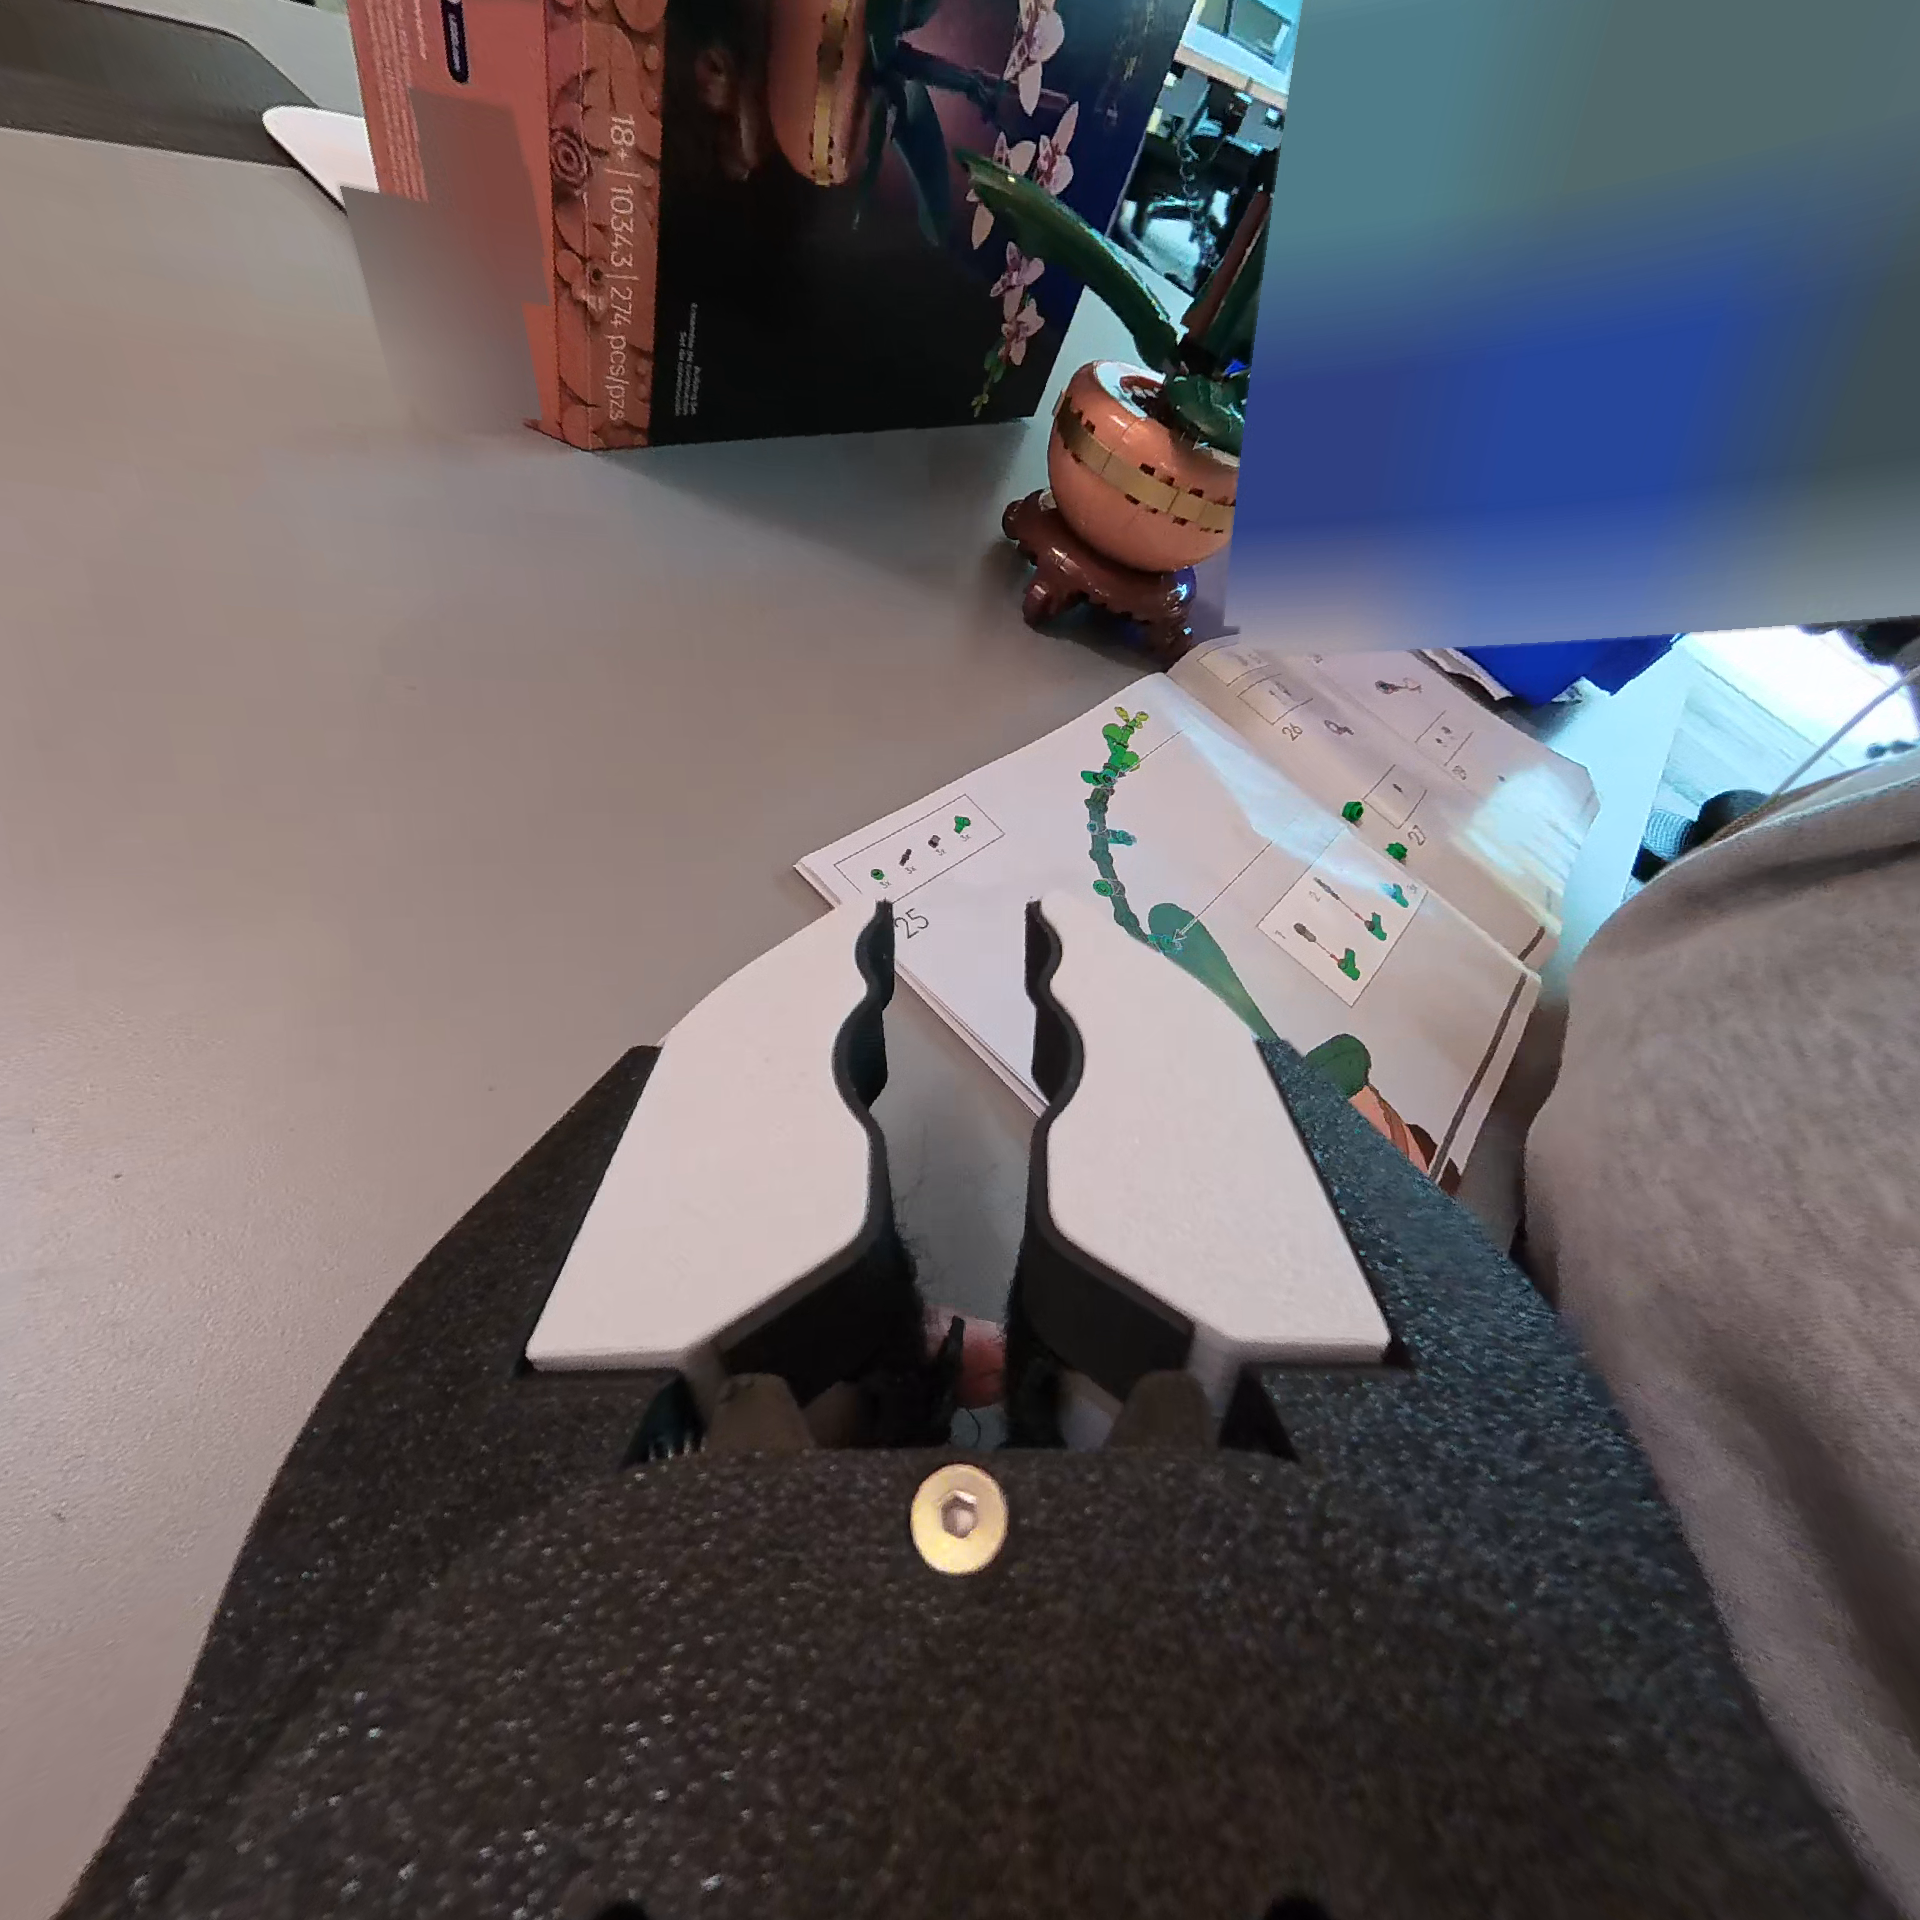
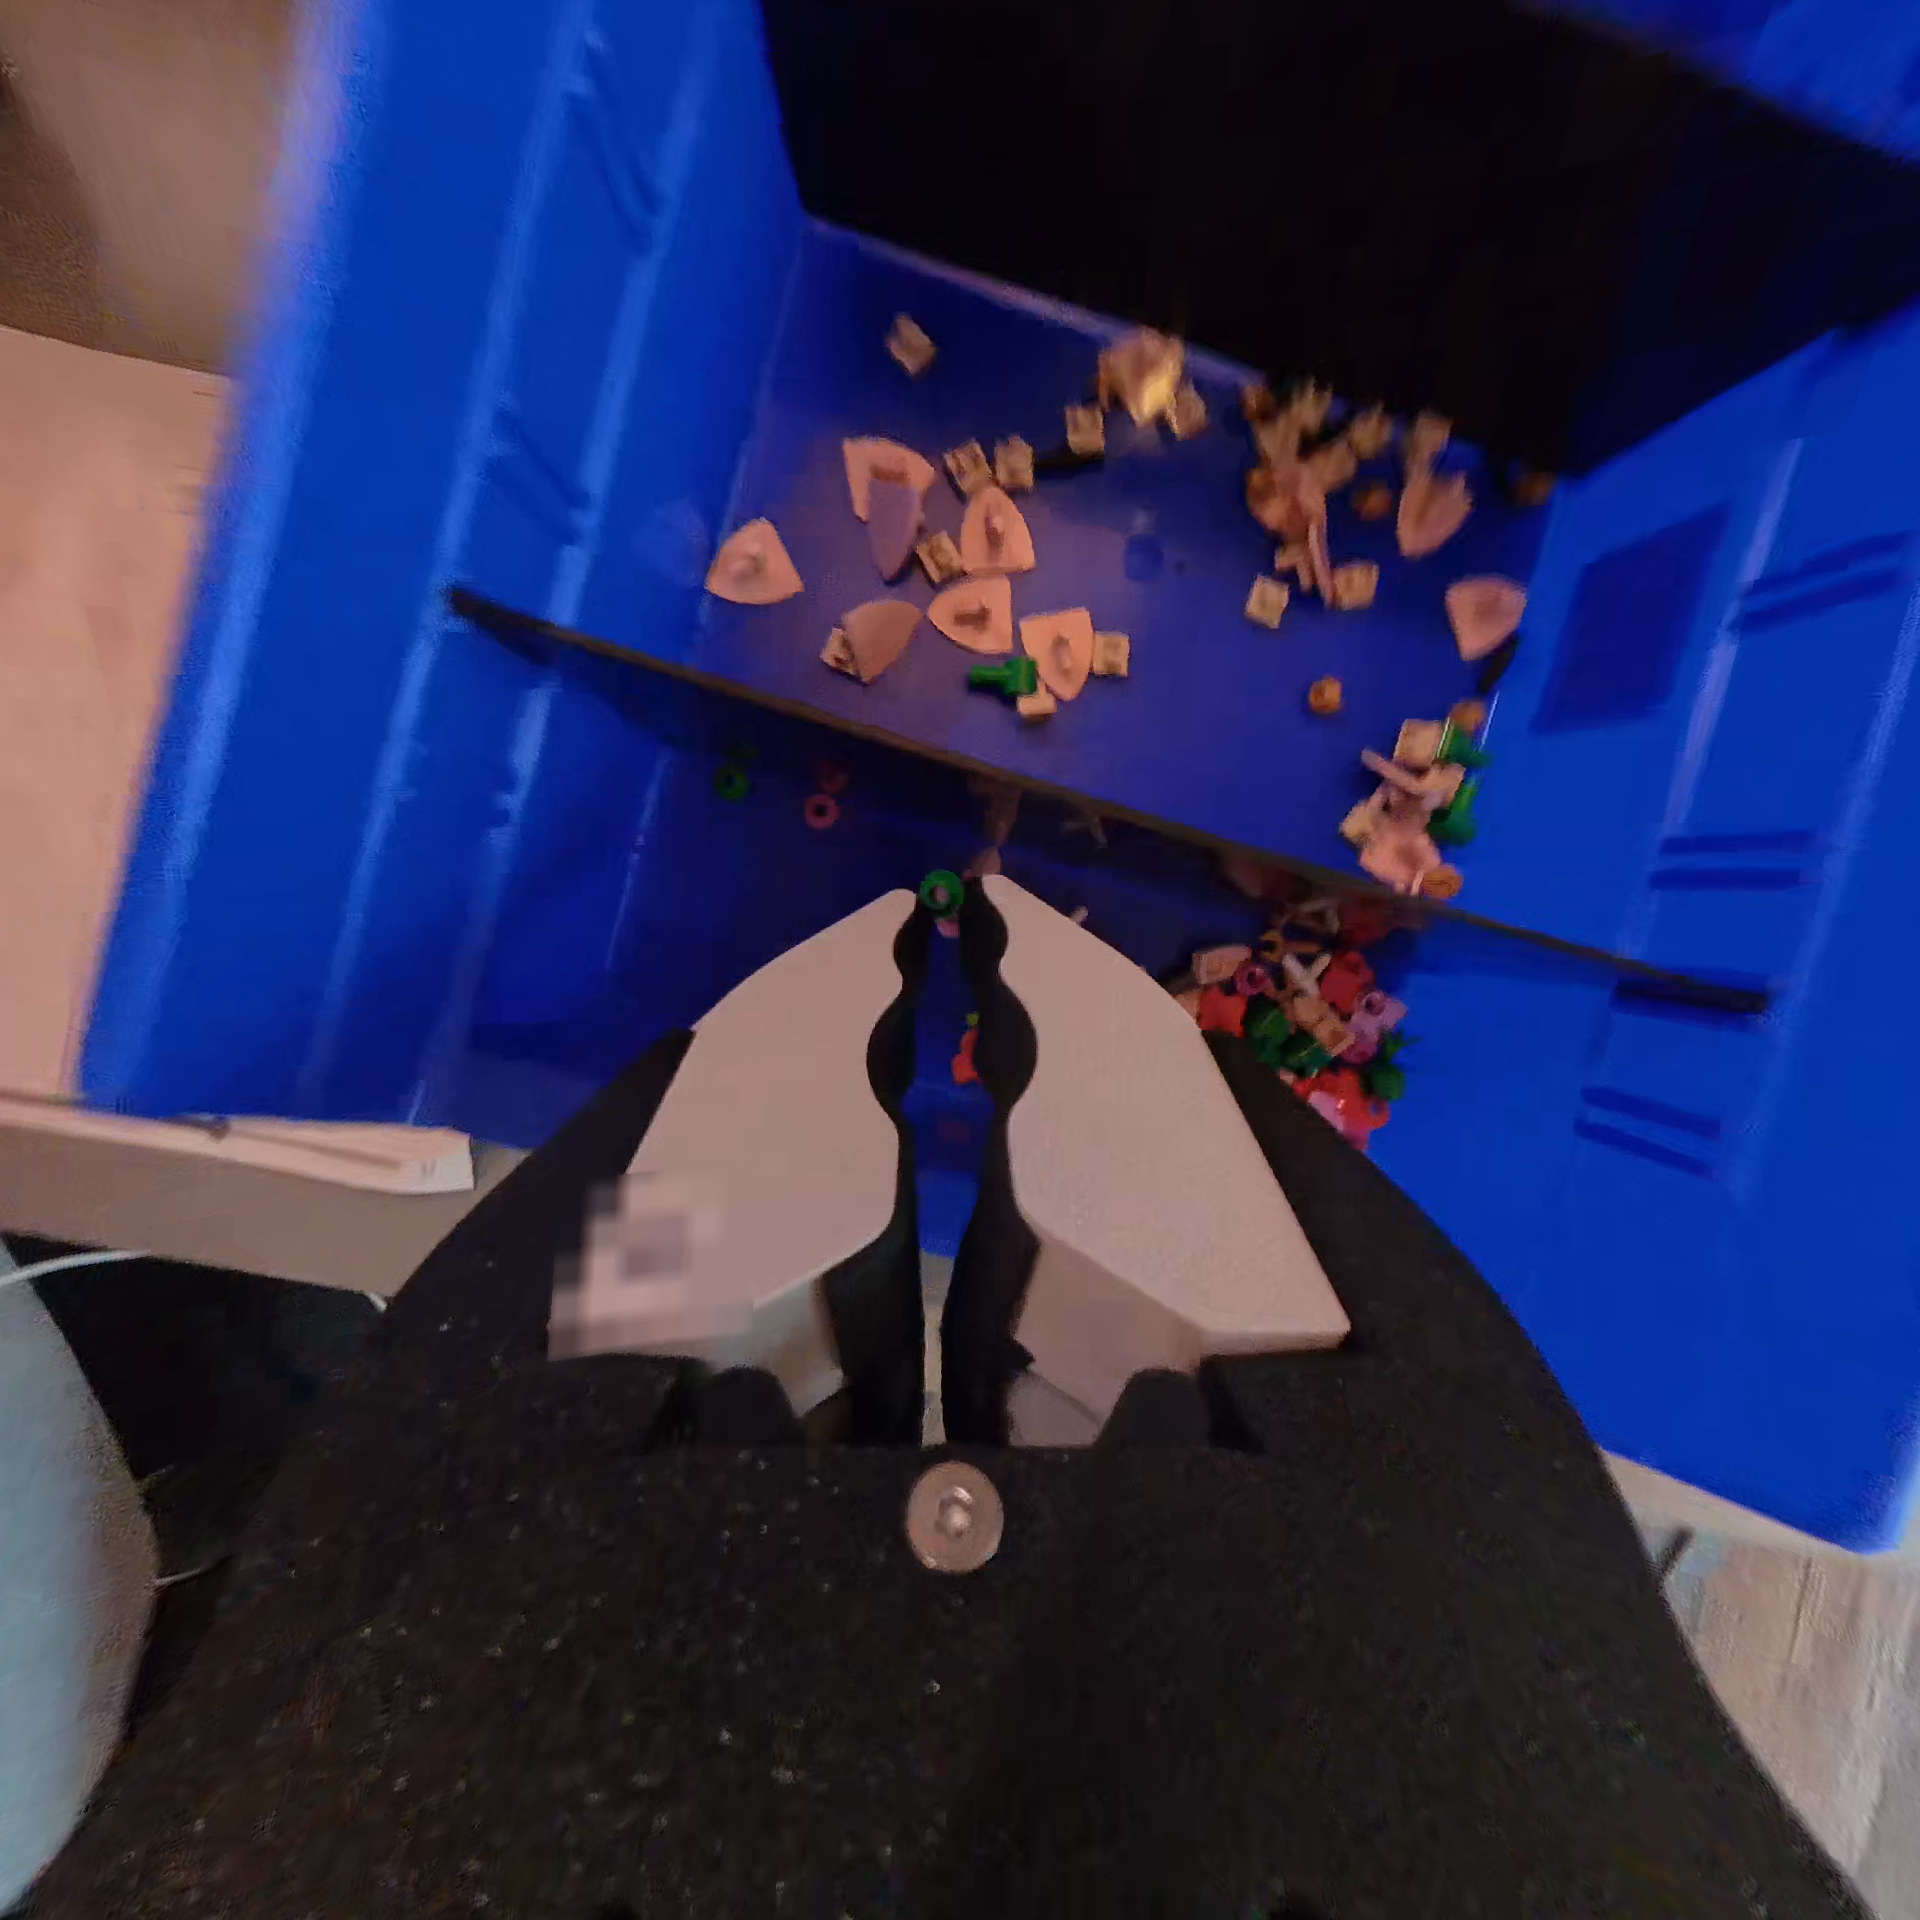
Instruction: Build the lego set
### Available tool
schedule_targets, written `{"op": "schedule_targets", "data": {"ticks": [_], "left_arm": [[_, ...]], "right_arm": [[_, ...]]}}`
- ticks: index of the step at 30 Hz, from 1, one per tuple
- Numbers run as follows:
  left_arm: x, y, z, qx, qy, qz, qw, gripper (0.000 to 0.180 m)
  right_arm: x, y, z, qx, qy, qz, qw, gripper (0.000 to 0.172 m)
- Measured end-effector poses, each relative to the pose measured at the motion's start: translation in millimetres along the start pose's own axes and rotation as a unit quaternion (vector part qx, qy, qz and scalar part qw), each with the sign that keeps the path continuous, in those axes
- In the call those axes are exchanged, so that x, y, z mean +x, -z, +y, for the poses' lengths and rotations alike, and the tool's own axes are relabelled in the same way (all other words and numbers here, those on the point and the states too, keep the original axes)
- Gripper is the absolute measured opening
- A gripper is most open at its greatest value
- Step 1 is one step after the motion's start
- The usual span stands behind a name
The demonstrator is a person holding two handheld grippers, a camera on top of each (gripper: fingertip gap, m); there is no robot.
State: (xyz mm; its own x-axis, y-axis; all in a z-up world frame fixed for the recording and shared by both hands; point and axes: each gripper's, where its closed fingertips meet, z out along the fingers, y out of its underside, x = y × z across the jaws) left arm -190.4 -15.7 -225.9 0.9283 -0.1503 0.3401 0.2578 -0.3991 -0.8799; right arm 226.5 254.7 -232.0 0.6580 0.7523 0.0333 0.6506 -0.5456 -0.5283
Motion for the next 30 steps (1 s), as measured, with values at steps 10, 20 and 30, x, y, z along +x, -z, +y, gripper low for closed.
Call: {"op": "schedule_targets", "data": {"ticks": [10, 20, 30], "left_arm": [[-2, -1, 2, -0.007, -0.014, -0.015, 1.0, 0.023], [-1, -5, 5, -0.024, -0.032, -0.029, 0.999, 0.022], [3, -5, 8, -0.032, -0.047, -0.03, 0.998, 0.021]], "right_arm": [[-39, 62, -61, 0.246, 0.117, -0.079, 0.959, 0.005], [-235, 19, -73, 0.157, 0.34, -0.251, 0.893, 0.005], [-281, -63, -56, 0.078, 0.479, -0.262, 0.834, 0.006]]}}
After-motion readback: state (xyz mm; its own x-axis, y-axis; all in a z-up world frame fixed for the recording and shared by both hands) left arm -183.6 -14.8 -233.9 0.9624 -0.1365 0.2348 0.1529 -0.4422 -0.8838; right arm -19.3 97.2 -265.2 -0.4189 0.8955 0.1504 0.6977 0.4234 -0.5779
